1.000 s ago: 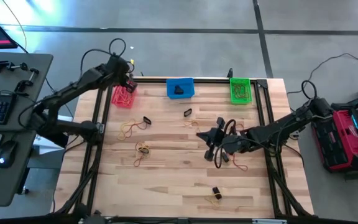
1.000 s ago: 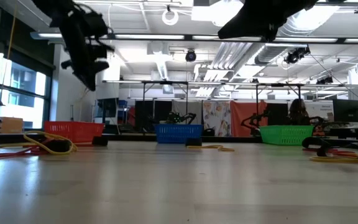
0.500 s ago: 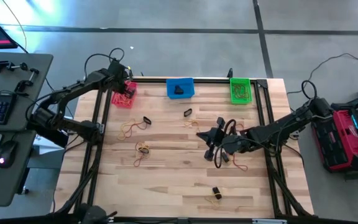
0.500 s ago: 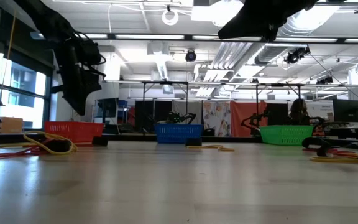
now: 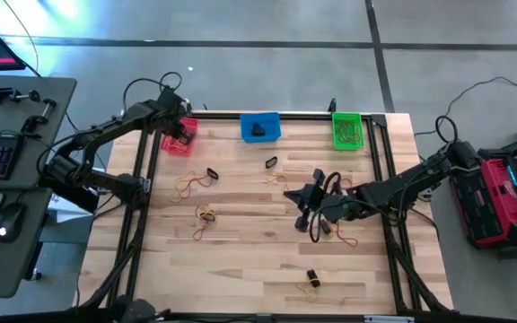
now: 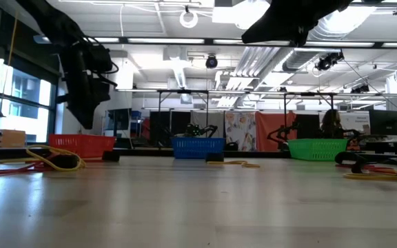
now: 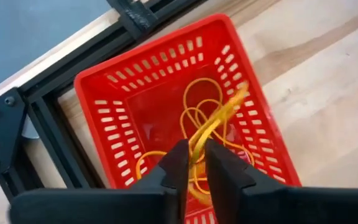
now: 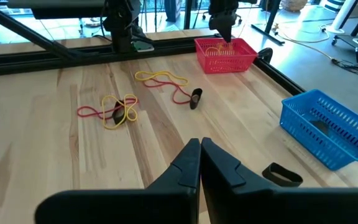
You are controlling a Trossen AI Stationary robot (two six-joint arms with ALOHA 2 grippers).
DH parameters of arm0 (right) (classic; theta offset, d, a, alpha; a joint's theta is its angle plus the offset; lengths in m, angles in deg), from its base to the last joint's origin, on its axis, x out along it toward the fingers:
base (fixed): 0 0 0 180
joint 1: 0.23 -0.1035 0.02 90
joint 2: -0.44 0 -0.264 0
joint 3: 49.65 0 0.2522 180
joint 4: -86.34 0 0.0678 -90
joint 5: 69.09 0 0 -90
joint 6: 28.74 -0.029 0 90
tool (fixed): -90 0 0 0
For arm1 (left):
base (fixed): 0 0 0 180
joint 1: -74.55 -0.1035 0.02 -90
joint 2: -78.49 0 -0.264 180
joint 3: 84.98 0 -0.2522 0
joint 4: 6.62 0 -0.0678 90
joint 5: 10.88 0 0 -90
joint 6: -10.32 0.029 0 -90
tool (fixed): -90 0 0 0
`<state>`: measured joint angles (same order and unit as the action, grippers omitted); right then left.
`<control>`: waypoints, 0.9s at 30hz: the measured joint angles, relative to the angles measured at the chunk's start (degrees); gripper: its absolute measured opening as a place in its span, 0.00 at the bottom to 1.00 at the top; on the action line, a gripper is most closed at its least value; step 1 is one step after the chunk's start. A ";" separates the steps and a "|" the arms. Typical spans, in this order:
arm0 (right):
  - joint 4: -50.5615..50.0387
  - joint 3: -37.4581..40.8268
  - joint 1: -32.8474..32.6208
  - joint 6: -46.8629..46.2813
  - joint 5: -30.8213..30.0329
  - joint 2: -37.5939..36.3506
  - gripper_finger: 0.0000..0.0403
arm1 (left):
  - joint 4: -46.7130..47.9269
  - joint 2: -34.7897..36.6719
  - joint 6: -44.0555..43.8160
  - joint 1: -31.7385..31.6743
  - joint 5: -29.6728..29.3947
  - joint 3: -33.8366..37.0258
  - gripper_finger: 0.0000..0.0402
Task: Sort rubber bands into baskets
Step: Put the yellow rubber band into the red bin, then put the yellow rubber band into the left red bin
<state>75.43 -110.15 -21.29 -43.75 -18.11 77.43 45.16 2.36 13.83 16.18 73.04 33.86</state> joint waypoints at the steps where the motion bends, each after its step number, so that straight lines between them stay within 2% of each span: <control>1: 0.00 0.00 0.00 0.02 0.03 0.00 0.00 | -0.01 0.01 0.32 0.27 -0.01 0.00 0.15; 13: -0.17 0.00 0.00 0.15 0.47 0.00 0.00 | -0.15 0.98 1.24 3.97 -0.75 0.00 0.36; 20: -0.20 0.00 0.00 1.05 1.42 0.00 0.00 | -0.21 7.11 1.23 6.41 -4.56 0.00 0.38; 27: -0.22 0.00 0.00 1.11 2.03 0.00 0.00 | -0.88 16.15 -0.37 9.32 -4.59 0.00 0.38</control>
<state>75.21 -110.15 -21.29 -42.63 -16.08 77.43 44.28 18.51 13.47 25.49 68.45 33.86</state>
